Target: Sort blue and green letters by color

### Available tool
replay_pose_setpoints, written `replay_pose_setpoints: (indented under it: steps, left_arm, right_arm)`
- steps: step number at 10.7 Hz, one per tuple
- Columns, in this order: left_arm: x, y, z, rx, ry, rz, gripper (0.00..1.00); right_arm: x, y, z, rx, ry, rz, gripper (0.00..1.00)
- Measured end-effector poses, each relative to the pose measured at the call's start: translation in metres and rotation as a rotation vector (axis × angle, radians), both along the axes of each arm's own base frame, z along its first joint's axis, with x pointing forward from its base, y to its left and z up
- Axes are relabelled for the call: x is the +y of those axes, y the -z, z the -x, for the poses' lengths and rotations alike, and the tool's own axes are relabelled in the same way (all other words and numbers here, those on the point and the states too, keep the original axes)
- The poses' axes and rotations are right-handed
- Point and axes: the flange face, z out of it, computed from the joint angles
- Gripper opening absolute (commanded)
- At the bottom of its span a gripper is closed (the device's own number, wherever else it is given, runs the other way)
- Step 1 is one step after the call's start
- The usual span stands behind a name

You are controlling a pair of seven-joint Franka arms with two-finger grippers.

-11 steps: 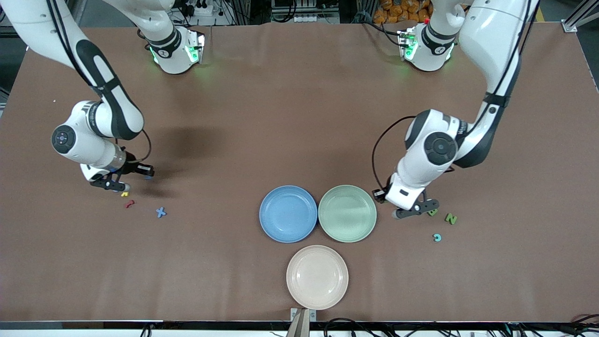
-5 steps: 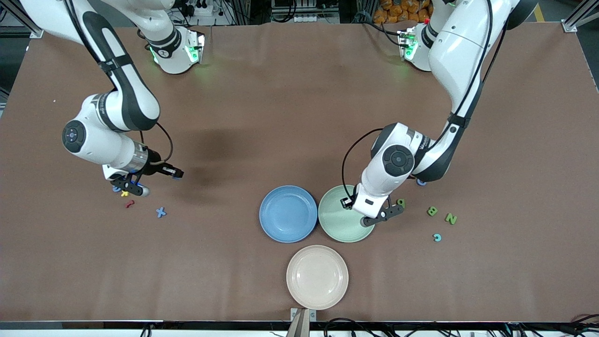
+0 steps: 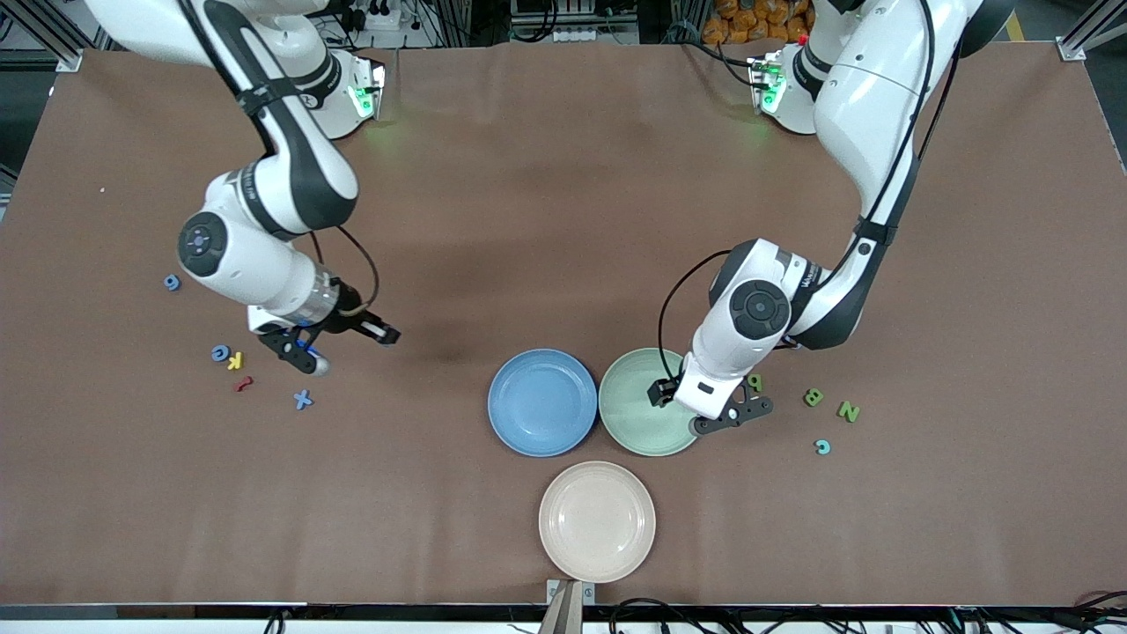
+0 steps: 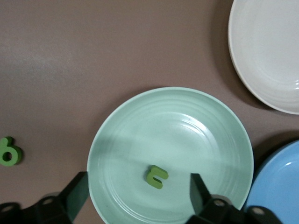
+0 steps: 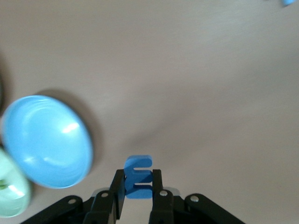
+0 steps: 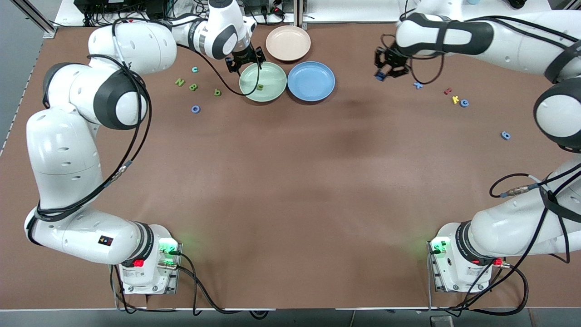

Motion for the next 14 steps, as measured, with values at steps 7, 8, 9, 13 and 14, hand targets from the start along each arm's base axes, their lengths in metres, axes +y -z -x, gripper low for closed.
replay_pose_setpoints:
  steps: [7,8,9,13,14]
  left_arm:
    - [0.114,0.021,-0.02,0.043,0.187,-0.061,1.0]
    - [0.128,0.027,-0.018,0.058,0.201,-0.069,1.0]
    - [0.137,0.033,-0.013,0.069,0.206,-0.075,1.0]
    - [0.151,0.047,0.011,0.052,0.223,-0.071,1.0]
    - [0.15,0.051,0.015,0.046,0.225,-0.067,1.0]
  right_arm:
    - [0.131,-0.033,-0.025,-0.175,-0.062,-0.116,0.0]
    - [0.142,-0.034,-0.032,-0.195,-0.065,-0.134,0.0]
    - [0.152,-0.037,-0.038,-0.204,-0.055,-0.151,0.55]
    - [0.176,-0.029,-0.042,-0.18,-0.008,-0.174,1.0]
    - [0.174,-0.027,-0.043,-0.178,-0.004,-0.172,1.0]
